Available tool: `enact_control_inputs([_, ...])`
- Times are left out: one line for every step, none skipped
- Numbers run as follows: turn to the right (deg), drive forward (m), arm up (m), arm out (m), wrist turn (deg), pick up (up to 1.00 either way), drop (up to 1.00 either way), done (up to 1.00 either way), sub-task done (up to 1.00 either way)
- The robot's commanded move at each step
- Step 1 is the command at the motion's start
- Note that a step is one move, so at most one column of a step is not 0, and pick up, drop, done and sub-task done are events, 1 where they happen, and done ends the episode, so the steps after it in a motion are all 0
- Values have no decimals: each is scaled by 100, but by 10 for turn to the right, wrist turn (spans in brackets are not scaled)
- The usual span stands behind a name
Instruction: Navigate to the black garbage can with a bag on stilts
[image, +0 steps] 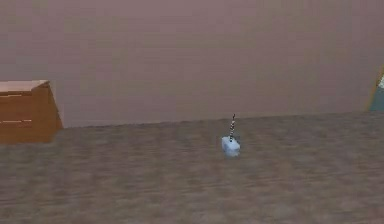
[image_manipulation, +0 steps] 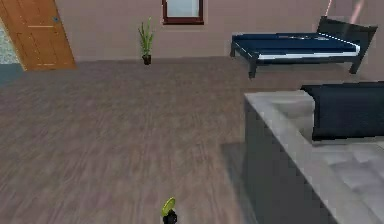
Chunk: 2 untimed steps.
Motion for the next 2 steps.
enact_control_inputs([450,0,0,0,0,0,0,0,0])
enact_control_inputs([0,80,0,0,0,0,0,0,0])
